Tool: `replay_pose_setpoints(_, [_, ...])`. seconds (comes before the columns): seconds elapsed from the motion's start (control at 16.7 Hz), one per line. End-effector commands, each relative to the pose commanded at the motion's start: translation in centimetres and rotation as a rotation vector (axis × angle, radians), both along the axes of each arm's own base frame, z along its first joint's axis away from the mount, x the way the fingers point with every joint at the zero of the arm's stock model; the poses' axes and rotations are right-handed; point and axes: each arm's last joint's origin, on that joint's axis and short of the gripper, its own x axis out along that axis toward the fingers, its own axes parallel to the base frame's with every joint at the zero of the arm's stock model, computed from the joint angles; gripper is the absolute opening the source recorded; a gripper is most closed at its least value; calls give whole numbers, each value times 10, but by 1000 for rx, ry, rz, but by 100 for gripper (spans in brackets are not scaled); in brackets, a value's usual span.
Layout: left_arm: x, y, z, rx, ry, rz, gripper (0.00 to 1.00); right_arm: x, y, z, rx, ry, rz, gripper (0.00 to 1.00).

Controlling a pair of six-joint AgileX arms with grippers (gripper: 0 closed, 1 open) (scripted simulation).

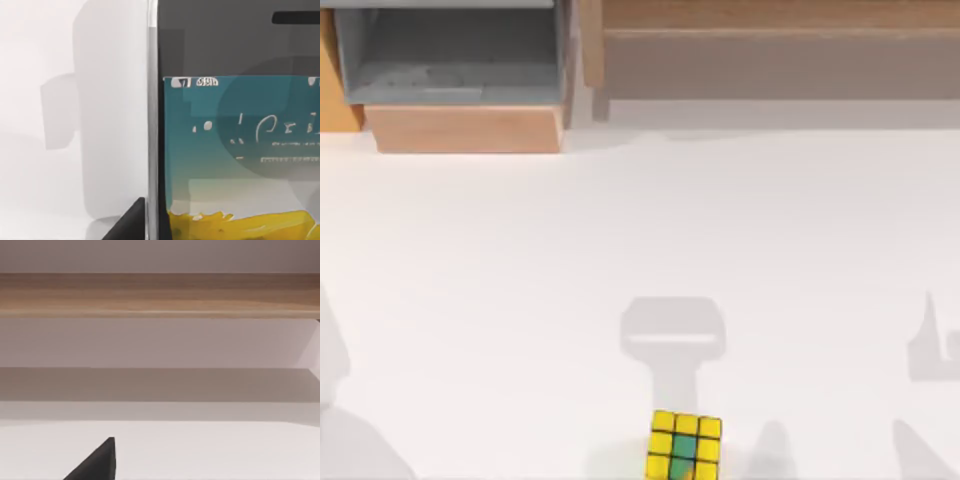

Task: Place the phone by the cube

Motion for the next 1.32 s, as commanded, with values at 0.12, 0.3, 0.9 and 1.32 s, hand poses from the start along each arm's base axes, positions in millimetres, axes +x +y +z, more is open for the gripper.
replay_pose_setpoints(0.12, [0,0,0,0,0,0,0,0,0,0,0,0,0,100])
replay_pose_setpoints(0.3, [0,0,0,0,0,0,0,0,0,0,0,0,0,100])
replay_pose_setpoints(0.9, [1,-1,30,2,-24,-3,0,0,0,0,0,0,0,100])
replay_pose_setpoints(1.32, [16,-16,52,36,-85,-35,0,0,0,0,0,0,0,100])
